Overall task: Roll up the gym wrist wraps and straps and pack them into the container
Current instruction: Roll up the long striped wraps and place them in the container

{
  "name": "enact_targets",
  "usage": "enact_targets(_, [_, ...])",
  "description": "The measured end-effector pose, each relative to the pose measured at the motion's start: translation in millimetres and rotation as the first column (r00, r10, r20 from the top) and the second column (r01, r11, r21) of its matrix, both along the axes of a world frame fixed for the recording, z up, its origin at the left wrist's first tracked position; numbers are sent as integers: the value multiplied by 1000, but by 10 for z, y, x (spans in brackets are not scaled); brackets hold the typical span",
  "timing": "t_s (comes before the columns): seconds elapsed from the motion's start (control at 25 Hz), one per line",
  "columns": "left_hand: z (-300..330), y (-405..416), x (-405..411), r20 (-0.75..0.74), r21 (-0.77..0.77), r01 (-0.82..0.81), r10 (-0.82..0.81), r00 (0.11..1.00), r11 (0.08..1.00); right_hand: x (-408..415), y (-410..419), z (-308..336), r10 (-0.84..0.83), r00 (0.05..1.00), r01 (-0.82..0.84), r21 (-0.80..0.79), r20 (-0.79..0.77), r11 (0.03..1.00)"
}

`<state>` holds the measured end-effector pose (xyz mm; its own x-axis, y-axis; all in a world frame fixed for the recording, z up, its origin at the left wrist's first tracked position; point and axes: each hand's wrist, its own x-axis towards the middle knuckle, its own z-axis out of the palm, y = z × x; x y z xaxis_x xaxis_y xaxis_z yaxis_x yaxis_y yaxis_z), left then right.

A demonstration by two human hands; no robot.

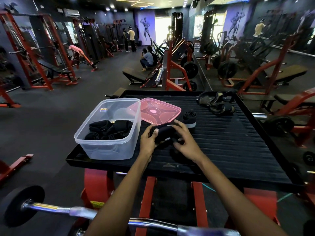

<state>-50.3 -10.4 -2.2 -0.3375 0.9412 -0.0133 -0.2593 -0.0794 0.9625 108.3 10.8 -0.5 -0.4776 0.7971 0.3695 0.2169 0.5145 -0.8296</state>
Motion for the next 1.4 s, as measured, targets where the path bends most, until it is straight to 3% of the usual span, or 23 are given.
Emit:
enact_targets(0.12, [23,-51,35,-86,8,21,-20,996,1000,-3,16,-9,-36,998,39,56,-60,998])
enact_targets(0.4, [95,-131,173,-151,98,212,-196,969,972,-20,16,57,-315,922,335,56,-224,941])
enact_targets(0.72, [75,-164,154,-206,148,262,-229,951,954,-32,1,76,-295,895,276,-105,-335,955])
enact_targets(0.84, [50,-162,159,-253,171,301,-253,934,938,-22,-17,107,-278,925,245,-152,-258,957])
enact_targets(1.04, [-11,-159,156,-459,132,308,-218,861,942,-35,136,-10,-409,912,395,-212,-30,894])
enact_targets(1.08, [-8,-166,157,-568,135,276,-154,808,952,-24,132,-25,-419,908,410,-201,-7,890])
enact_targets(1.12, [2,-179,161,-707,134,256,-89,702,958,-18,115,-21,-434,901,428,-181,6,885])
enact_targets(1.2, [39,-222,199,-928,103,233,9,373,967,-13,95,-8,-442,897,441,-99,17,892])
enact_targets(1.24, [62,-246,228,-977,88,222,40,211,971,-18,88,-7,-432,902,431,-54,-4,901])
enact_targets(1.28, [81,-265,244,-994,58,215,36,106,975,-21,88,-11,-423,905,422,-33,-55,906])
enact_targets(1.32, [97,-274,250,-998,12,208,-1,61,978,-27,76,6,-421,898,418,-53,-124,907])
enact_targets(1.4, [103,-272,249,-991,-76,185,-95,96,980,-20,53,27,-456,864,452,-70,-214,889])
